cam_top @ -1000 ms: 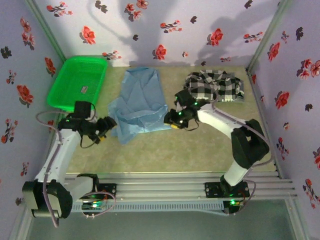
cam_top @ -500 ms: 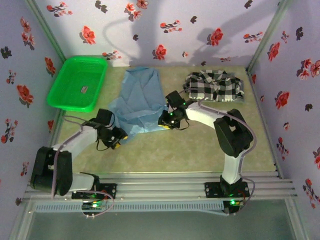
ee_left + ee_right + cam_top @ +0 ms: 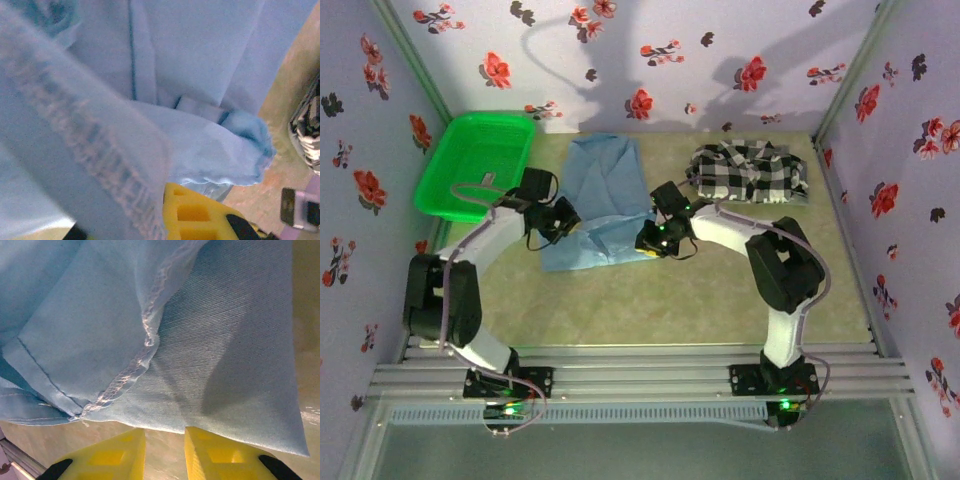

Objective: Fold and stack the long sleeve shirts

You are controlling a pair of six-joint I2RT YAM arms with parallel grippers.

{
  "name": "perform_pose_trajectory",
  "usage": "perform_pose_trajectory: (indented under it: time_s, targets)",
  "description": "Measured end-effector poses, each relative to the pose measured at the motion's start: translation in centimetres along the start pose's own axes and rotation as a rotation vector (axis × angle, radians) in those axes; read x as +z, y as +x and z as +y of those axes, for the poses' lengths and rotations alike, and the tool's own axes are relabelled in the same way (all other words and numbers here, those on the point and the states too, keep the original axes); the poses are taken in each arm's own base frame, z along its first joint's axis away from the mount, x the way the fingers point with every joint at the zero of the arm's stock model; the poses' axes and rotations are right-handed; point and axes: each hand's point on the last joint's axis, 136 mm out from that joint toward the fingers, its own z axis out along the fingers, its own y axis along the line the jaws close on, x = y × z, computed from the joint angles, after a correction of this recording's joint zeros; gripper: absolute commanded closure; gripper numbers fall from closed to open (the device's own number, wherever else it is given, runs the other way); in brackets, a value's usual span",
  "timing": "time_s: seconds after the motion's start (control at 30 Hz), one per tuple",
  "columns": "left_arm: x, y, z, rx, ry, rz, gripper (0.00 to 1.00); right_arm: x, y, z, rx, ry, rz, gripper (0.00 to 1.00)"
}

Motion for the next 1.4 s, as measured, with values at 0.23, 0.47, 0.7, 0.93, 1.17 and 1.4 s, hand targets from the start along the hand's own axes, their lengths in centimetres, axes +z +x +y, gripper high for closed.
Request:
perform_pose_trajectory:
  time_s: [0.23,0.47,0.7,0.93,1.17,1.4]
  targets:
    - [3.5,-3.3,-1.8,-0.034,0.018,-0.012,0.75,1.4,0.3,0.1,0.006,0.004,0.024,0.71]
    - [4.2,-4.9,-4.1,-0.075,0.092,-0.037,0.18,2.7,-1.2,2.0,-0.002,-0.017,0.017,0.72]
    - [-1.5,-2.7,-4.4,-0.008,0.13,-0.082,0.17,3.9,-4.3,4.4,-0.007,-0.054,-0.018,0.71]
    - [-5.2,4.0,0.6,0.071,0.059,-0.061,0.15,5.2,-10.3,6.7,0.035,-0.129,-0.091,0.6]
    - [-6.1,8.5,7.4,0.069,-0.054,-0.028,0.1,1.9,-17.7,10.3,0.051,-0.292,-0.247,0.49]
    - [-5.3,10.3,9.9,0.019,-0.081,-0.004,0.04,-2.8,-17.1,11.6,-0.022,-0.336,-0.278,0.53]
